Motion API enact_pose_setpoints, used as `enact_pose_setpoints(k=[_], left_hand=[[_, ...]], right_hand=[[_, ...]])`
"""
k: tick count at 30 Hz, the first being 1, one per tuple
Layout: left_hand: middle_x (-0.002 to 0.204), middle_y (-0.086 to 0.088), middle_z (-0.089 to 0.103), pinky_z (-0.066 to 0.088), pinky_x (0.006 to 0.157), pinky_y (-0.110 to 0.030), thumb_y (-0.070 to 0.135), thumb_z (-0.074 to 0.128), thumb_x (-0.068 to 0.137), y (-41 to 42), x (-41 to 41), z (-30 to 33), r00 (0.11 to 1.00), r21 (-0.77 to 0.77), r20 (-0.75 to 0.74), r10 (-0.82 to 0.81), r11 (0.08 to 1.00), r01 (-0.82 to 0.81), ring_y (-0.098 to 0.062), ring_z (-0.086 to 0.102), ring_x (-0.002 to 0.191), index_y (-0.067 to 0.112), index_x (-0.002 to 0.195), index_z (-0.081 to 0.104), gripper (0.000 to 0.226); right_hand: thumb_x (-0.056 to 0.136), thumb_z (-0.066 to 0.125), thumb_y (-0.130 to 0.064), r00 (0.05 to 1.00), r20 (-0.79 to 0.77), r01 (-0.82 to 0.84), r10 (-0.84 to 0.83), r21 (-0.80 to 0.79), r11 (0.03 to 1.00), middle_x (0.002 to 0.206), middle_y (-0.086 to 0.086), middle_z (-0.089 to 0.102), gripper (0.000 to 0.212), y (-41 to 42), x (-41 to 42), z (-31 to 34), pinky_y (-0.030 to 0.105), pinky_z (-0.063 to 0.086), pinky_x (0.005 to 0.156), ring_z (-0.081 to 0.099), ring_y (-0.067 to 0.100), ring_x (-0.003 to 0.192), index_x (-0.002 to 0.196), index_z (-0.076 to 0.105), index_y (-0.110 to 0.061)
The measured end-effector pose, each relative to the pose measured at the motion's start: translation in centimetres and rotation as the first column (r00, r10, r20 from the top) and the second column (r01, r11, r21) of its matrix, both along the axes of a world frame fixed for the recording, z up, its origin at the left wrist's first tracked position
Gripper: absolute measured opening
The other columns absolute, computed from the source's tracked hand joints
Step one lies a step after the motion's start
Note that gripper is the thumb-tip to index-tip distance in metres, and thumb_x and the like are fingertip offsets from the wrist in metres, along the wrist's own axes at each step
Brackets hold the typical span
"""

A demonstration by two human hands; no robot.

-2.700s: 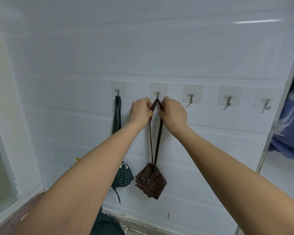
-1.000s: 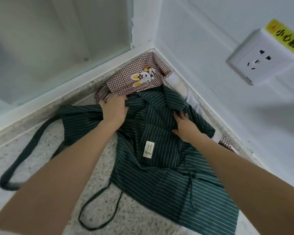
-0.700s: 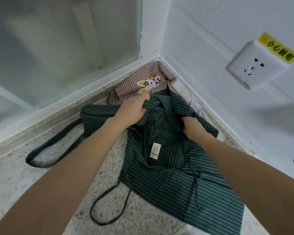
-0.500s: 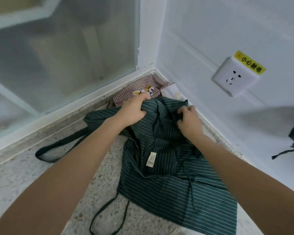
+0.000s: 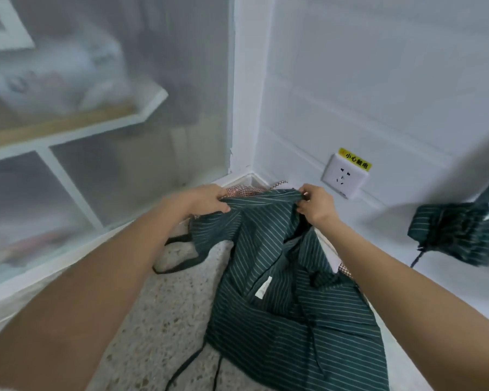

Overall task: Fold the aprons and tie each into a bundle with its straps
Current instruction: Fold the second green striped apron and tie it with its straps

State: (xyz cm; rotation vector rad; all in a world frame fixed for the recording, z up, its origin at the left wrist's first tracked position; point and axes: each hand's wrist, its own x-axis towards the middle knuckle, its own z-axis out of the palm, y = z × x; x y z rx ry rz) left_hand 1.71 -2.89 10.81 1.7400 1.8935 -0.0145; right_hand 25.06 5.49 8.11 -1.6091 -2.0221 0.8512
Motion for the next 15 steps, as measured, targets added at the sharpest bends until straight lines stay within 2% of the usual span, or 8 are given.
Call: enact_pose_setpoints(k=[2,3,6,9,11,12,13,15], left_hand=[[0.111,-0.014,0.061,0.045,0.092,-0.038,0.025,0.050,0.095,-0.2,0.7,1.3,0.974,0.078,0.210,0.087,0.991,-0.105,-0.029,0.058,0.103,0.007,0.105,0.057,0.022],[0.109,-0.013,0.062,0.046,0.092,-0.038,0.025,0.049,0.096,-0.3,1.5,2.3,0.940,0.105,0.318,0.125,0.980,-0.166,-0.027,0.060,0.101,0.007,0.105,0.057,0.022],[0.097,-0.012,0.066,0.052,0.083,-0.035,0.028,0.050,0.097,-0.2,4.5,4.9,0.760,0.065,0.622,0.188,0.955,-0.290,-0.023,0.064,0.085,0.003,0.101,0.061,0.028],[0.096,-0.012,0.066,0.051,0.089,-0.038,0.024,0.053,0.095,-0.2,6.9,6.8,0.578,0.043,0.794,0.187,0.931,-0.362,-0.024,0.062,0.090,0.007,0.094,0.065,0.021],[0.096,-0.008,0.067,0.051,0.088,-0.034,0.019,0.054,0.095,-0.2,8.0,7.6,0.482,0.038,0.858,0.178,0.913,-0.406,-0.021,0.063,0.090,0.012,0.094,0.065,0.012],[0.094,-0.007,0.067,0.052,0.086,-0.032,0.016,0.054,0.094,-0.2,8.5,8.0,0.450,0.040,0.878,0.164,0.911,-0.410,-0.020,0.063,0.088,0.012,0.095,0.064,0.010],[0.093,-0.006,0.066,0.053,0.083,-0.030,0.014,0.054,0.094,-0.2,8.7,8.2,0.446,0.050,0.883,0.148,0.914,-0.402,-0.018,0.063,0.085,0.012,0.097,0.063,0.010],[0.093,-0.006,0.065,0.052,0.076,-0.027,0.016,0.055,0.094,-0.4,8.8,8.7,0.517,0.084,0.843,0.148,0.913,-0.399,-0.015,0.062,0.081,0.011,0.101,0.061,0.011]], right_hand=[[0.086,0.062,-0.006,0.994,0.028,-0.102,0.102,-0.008,0.995,0.121,0.018,0.051,0.047,-1.6,0.1,1.7,0.026,0.042,0.084,0.054,0.028,0.095,0.130,0.044,-0.014],[0.085,0.066,-0.012,0.987,-0.015,-0.157,0.157,-0.017,0.987,0.129,0.018,0.040,0.063,-2.8,0.0,2.6,0.027,0.040,0.090,0.051,0.028,0.102,0.139,0.034,-0.017],[0.077,0.076,-0.022,0.929,-0.174,-0.341,0.328,-0.049,0.939,0.132,0.010,0.025,0.090,-6.3,-0.8,4.2,0.036,0.030,0.109,0.034,0.024,0.125,0.145,0.018,-0.025],[0.066,0.084,-0.030,0.869,-0.268,-0.439,0.417,-0.028,0.898,0.127,-0.001,0.031,0.106,-8.7,-1.5,4.7,0.031,0.028,0.110,0.030,0.016,0.127,0.142,0.010,-0.026],[0.070,0.082,-0.023,0.847,-0.426,-0.366,0.318,-0.032,0.930,0.121,-0.004,0.044,0.094,-9.2,-1.3,5.3,0.020,0.038,0.101,0.045,0.009,0.117,0.138,0.017,-0.023],[0.076,0.077,-0.016,0.835,-0.499,-0.300,0.233,-0.057,0.952,0.111,-0.005,0.051,0.074,-9.1,-1.0,5.7,0.021,0.045,0.095,0.054,0.011,0.108,0.131,0.028,-0.018],[0.083,0.069,-0.011,0.824,-0.546,-0.223,0.151,-0.068,0.973,0.099,-0.002,0.055,0.048,-8.8,-0.7,6.1,0.031,0.051,0.092,0.059,0.019,0.099,0.121,0.040,-0.012],[0.091,0.057,-0.003,0.830,-0.554,-0.110,0.057,-0.063,0.992,0.079,0.006,0.057,0.007,-8.2,0.4,6.9,0.047,0.054,0.084,0.061,0.030,0.083,0.096,0.052,-0.003]])
